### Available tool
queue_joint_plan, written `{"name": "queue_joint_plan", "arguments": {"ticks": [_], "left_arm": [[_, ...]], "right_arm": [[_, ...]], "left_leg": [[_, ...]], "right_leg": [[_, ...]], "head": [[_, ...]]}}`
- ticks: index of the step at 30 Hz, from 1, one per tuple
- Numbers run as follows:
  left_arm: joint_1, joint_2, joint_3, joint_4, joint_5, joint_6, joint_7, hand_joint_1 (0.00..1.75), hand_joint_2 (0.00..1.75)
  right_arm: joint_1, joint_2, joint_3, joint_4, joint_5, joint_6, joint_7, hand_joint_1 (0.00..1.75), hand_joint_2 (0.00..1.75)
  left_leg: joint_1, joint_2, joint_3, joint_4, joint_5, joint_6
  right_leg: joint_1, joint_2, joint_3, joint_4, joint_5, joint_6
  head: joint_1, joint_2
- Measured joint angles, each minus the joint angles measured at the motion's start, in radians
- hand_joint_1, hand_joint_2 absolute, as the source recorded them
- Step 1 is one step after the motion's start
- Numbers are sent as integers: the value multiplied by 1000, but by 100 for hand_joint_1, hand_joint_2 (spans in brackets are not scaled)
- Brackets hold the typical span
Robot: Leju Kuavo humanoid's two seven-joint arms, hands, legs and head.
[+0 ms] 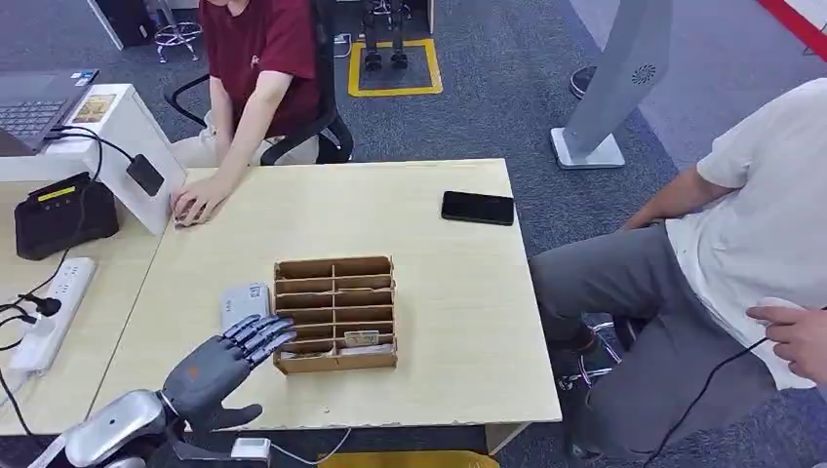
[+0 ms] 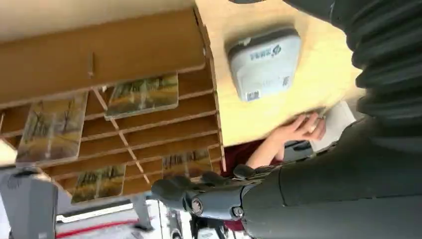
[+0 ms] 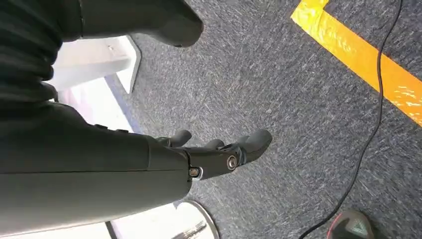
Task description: Pass the card to the sensor for recognition and then transmit it.
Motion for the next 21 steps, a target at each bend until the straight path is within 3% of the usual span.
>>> {"name": "queue_joint_plan", "arguments": {"ticks": [13, 21], "left_arm": [[-22, 31, -50, 6, 12, 3, 11, 0, 175], [-35, 18, -74, 18, -10, 45, 42, 0, 175]], "right_arm": [[-6, 0, 0, 0, 3, 0, 4, 0, 175], [-6, 0, 0, 0, 3, 0, 4, 0, 175]], "left_leg": [[0, 0, 0, 0, 0, 0], [0, 0, 0, 0, 0, 0]], "right_leg": [[0, 0, 0, 0, 0, 0], [0, 0, 0, 0, 0, 0]], "head": [[0, 0], [0, 0]]}}
